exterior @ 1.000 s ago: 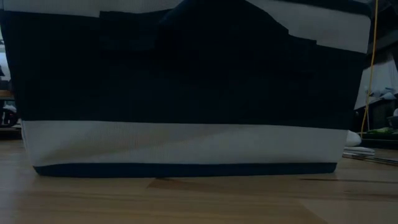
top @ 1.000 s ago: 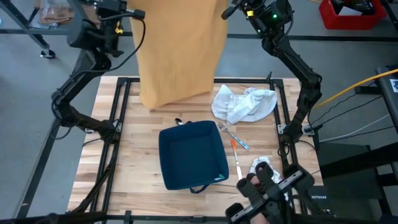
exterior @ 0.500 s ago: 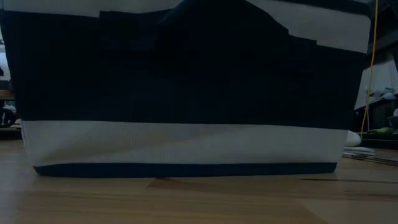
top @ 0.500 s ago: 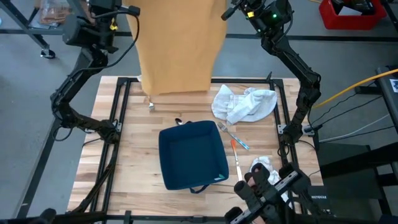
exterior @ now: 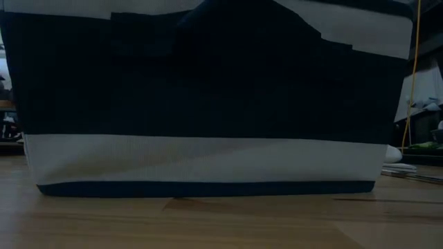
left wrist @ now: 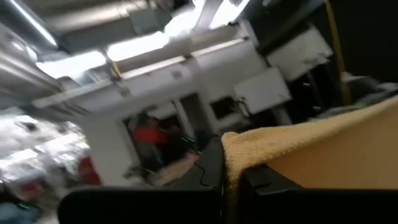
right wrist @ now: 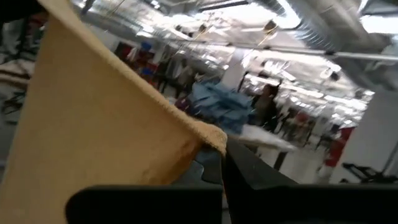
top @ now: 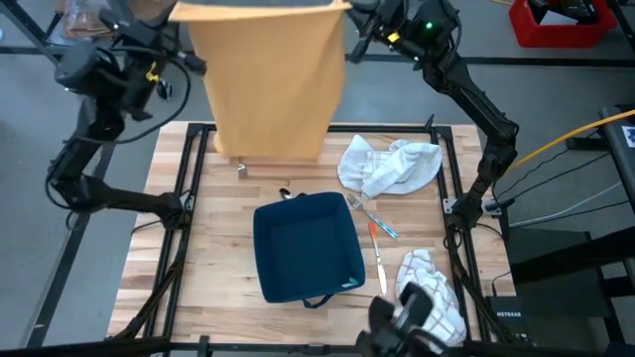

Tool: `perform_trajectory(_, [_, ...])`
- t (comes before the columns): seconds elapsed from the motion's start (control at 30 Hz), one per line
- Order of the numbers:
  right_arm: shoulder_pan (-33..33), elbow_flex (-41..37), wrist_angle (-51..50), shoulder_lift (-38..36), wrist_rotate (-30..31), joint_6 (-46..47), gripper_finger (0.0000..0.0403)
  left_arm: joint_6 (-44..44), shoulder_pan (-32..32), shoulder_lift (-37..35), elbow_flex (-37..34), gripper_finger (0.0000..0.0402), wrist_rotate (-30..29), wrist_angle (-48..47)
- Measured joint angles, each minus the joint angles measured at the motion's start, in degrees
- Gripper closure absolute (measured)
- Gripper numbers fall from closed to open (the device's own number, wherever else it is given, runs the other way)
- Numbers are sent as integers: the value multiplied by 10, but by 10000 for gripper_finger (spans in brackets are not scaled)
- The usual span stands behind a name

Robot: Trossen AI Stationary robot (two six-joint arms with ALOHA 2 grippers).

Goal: Fold towel
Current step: Fold the yellow towel

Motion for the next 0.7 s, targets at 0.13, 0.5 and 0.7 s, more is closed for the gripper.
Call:
perform_trajectory(0.13, [23, 0, -65, 0, -4, -4, 402, -78, -29, -23, 0, 402, -6, -95])
perform_trajectory(0.5, [70, -1, -193, -8, -12, -30, 402, -314, -102, -80, -1, 402, -1, -318])
perform_trajectory(0.7, [84, -1, -207, -23, -6, -43, 402, -442, -142, -107, -1, 402, 47, -370])
